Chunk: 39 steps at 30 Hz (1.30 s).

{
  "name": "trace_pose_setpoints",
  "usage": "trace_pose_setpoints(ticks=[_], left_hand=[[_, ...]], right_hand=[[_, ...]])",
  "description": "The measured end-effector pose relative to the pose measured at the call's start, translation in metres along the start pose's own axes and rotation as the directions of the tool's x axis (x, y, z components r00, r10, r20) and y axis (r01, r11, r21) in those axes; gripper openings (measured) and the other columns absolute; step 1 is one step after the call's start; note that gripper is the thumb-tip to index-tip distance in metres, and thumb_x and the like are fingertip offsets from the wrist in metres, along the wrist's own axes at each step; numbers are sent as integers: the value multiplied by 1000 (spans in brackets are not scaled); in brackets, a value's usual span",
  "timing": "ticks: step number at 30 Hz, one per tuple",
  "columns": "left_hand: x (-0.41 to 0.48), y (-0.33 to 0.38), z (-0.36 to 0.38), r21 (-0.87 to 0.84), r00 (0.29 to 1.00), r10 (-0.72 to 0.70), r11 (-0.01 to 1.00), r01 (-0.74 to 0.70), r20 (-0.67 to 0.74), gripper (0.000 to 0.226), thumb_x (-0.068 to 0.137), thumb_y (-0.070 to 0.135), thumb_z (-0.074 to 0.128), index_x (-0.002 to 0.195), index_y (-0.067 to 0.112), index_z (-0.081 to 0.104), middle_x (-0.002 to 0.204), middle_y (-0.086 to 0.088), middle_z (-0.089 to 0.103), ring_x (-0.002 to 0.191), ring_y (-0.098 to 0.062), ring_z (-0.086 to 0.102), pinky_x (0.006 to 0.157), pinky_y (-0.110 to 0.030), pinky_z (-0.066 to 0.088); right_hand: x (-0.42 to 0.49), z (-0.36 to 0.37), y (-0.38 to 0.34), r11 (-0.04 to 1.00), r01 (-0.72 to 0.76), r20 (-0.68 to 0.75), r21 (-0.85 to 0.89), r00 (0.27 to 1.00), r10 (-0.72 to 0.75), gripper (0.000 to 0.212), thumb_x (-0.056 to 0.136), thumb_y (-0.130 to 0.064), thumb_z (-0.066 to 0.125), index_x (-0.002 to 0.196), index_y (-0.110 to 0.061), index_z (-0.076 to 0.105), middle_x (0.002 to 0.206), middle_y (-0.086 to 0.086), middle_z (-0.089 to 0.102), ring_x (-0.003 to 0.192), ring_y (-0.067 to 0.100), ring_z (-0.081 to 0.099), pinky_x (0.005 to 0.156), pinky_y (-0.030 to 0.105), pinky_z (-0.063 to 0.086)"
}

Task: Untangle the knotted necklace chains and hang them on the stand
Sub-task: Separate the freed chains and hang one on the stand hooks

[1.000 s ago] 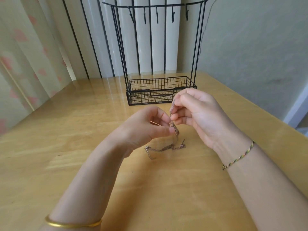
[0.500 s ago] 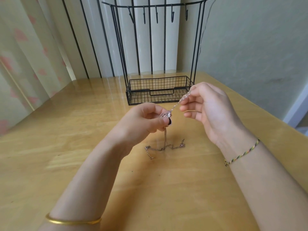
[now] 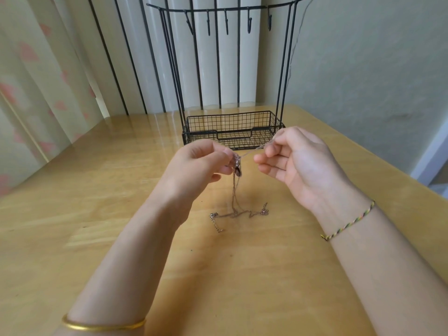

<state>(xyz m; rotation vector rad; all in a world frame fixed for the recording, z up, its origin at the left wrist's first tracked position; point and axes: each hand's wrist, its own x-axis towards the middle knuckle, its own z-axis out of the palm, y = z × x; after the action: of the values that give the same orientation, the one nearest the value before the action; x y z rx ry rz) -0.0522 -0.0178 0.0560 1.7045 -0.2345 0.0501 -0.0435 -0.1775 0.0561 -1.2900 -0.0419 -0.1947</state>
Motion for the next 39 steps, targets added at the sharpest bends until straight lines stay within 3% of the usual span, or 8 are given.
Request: trace_pose_setpoints(ticks=[5,8,17,21,25,29,35,39], left_hand=[[0,1,-4,-6,1000,26,1000,-26,-15,12,91,16,59,82,14,66,60,10,61,67,-12,53,75,-31,47],[0,0,-4,-17,1000,24,1000,-24,-2,8,88,17,63,81,14,66,60,10,60,65,-11,52,73,-30,47],[0,4,-5,-100,998,57,993,-57,-7,17,90,17,58,82,13,72,66,7,60,62,-6,50,67,-23,45],[-1,6,-4,-92,992,123,988,-125,-26,17,90,17,59,81,16,73,69,6,62,65,-8,52,69,-26,44],[-3,9,-2,-144,987,157,977,-158,-24,16,91,15,57,84,12,71,61,7,60,63,-10,54,64,-22,46],[-4,12,-2,-192,985,164,966,-171,-54,15,92,15,55,87,9,68,61,6,61,60,-8,57,60,-19,48],[-2,10,-6,-167,977,151,970,-175,-150,19,98,17,46,85,15,60,73,2,67,64,-10,59,63,-24,46],[0,6,-5,-126,974,127,980,-152,-189,23,100,17,40,82,16,54,73,1,68,65,-15,61,61,-26,44]], right_hand=[[0,0,0,995,-62,49,72,997,58,18,85,-9,41,71,-15,49,60,1,53,59,19,60,60,29,51],[-1,1,-2,983,-95,76,155,994,84,17,88,-11,39,73,-14,47,61,2,56,60,19,61,62,30,53],[-5,5,-2,986,-100,131,136,988,82,23,85,-12,35,64,-14,44,66,6,60,67,23,63,73,36,51],[-8,7,-1,991,-124,208,53,972,111,24,87,-15,38,67,-13,51,72,6,62,71,21,64,74,35,51],[-10,11,5,989,-83,239,-126,965,111,24,85,-5,38,84,-9,61,80,10,68,75,24,66,80,41,50],[-15,15,7,965,-68,344,-255,926,156,25,82,-2,39,85,-10,63,75,8,70,79,23,66,85,39,48],[-17,15,5,956,-22,286,-293,952,109,13,86,-3,56,79,-11,63,64,2,58,56,15,56,61,30,49],[-16,12,2,941,43,200,-337,979,27,11,82,-9,65,75,-17,66,65,-5,52,50,4,40,45,16,31]])
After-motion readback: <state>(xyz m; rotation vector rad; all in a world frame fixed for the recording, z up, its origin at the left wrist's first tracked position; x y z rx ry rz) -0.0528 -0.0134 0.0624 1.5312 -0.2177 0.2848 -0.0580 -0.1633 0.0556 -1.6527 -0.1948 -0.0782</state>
